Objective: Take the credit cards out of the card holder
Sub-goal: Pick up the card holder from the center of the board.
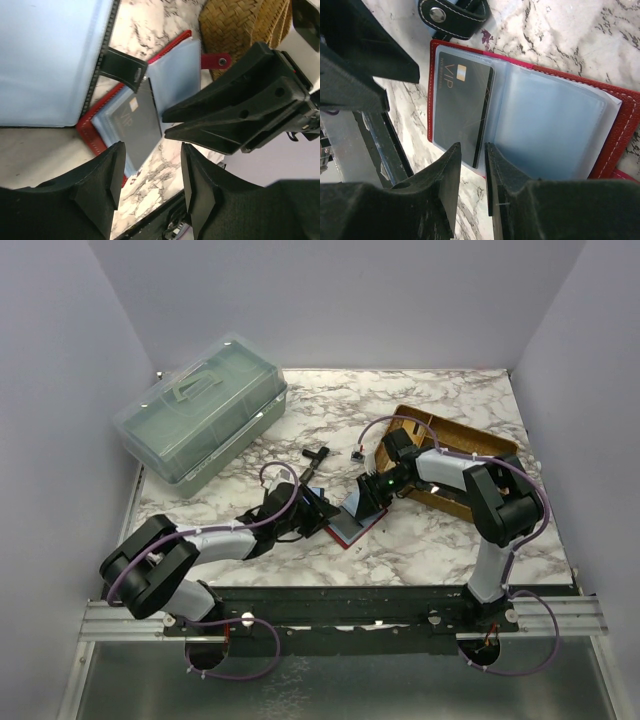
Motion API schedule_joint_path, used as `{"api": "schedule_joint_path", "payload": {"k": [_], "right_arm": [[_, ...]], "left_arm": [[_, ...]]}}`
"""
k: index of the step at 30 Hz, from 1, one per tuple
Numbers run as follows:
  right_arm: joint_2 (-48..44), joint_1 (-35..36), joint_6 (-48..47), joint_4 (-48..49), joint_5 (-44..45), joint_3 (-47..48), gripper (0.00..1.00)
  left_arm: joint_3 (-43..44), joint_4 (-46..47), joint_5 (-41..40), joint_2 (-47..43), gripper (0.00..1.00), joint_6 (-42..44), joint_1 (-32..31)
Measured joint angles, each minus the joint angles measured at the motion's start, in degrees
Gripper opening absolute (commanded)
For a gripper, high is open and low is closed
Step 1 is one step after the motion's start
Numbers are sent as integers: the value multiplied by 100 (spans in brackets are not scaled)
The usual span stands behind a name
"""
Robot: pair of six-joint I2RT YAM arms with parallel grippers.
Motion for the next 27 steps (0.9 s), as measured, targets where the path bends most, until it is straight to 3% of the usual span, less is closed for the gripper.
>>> {"api": "schedule_joint_path", "payload": {"k": [10,27], "right_arm": [[83,0,85,0,190,0,26],[144,0,221,-7,273,52,27]], "left_arm": [[186,275,197,459,50,-2,-120],[234,179,192,485,47,-7,-122]]}}
